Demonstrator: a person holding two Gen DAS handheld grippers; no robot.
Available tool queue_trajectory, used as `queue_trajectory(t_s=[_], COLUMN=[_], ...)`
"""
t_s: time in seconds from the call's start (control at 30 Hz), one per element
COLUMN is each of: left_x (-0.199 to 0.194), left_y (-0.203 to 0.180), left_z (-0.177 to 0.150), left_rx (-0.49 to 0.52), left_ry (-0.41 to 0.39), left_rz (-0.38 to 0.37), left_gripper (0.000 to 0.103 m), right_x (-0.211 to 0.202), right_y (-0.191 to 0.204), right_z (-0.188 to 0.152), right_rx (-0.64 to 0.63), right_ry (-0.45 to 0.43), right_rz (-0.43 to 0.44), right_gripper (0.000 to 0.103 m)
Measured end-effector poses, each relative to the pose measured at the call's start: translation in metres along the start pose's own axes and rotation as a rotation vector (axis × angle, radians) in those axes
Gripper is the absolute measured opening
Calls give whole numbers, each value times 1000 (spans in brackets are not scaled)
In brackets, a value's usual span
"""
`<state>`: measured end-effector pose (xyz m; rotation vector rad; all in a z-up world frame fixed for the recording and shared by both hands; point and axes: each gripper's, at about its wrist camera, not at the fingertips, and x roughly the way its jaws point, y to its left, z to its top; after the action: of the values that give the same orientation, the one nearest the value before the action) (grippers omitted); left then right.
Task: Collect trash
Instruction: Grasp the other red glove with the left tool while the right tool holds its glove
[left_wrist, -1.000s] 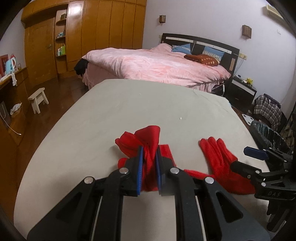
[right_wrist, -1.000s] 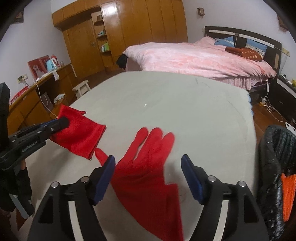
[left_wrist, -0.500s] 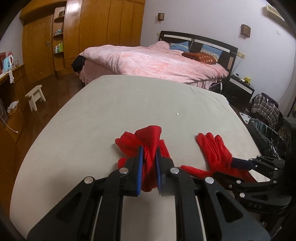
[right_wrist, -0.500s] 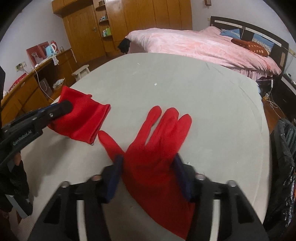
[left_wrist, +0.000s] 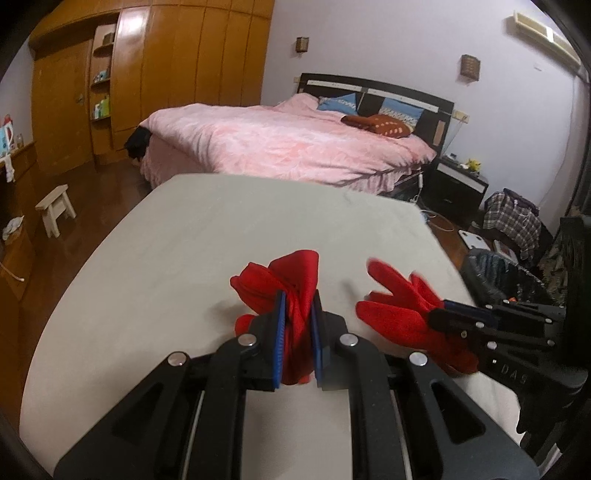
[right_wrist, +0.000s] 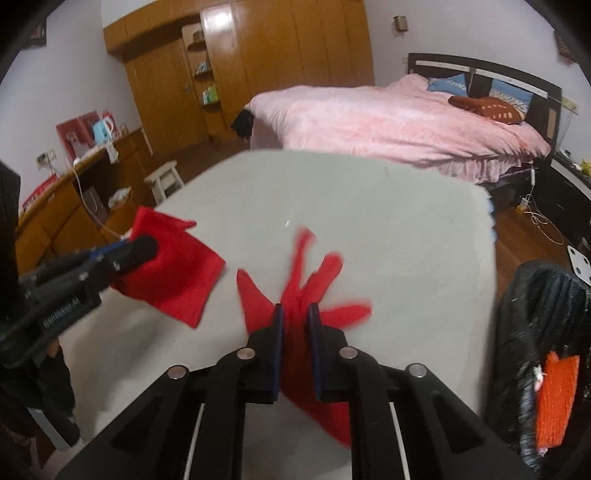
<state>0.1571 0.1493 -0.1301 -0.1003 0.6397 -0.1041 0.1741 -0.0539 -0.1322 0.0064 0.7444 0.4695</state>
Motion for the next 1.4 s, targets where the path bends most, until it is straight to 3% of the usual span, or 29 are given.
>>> queue_trajectory(t_s=[0.33, 0.6, 0.67, 0.8, 0.9, 1.0, 1.03, 1.1, 1.17, 1.23, 1.27, 1.4], left_x=[-10, -2, 0, 1, 2, 4, 6, 7, 10, 11, 11, 11], left_y=[-49, -58, -53, -38, -24, -11, -7, -2, 3, 7, 8, 6], left_z=[28, 20, 14, 1, -4, -11, -13, -16, -19, -20, -20, -18], left_rx=[48, 59, 54, 53, 41, 30, 23, 10, 0, -7, -13, -22], left_ry=[-53, -21, -3, 16, 26, 36, 40, 47, 54, 55, 56, 52], left_rz=[-72, -72, -60, -28, -9, 11, 14, 17, 20, 21, 19, 8], left_gripper=[12, 12, 12, 12, 12, 12, 12, 12, 12, 12, 12, 12], right_x=[-41, -16, -6, 8, 22, 35, 40, 50, 55, 54, 53, 41], right_y=[-30, -38, -34, -22, -10, -3, -1, 2, 5, 8, 10, 8], right_z=[28, 3, -3, -13, -20, -27, -29, -34, -39, -37, -37, -31], right_rx=[36, 79, 73, 55, 33, 21, 13, -4, -18, -44, -53, -46], right_ry=[-112, -34, -12, 18, 51, 83, 98, 141, 159, 162, 163, 146], right_rz=[-42, -6, -1, 7, 7, -4, -11, -27, -46, -50, -45, -23], right_gripper=[8, 12, 17, 42, 51, 68, 68, 68, 61, 26, 20, 14])
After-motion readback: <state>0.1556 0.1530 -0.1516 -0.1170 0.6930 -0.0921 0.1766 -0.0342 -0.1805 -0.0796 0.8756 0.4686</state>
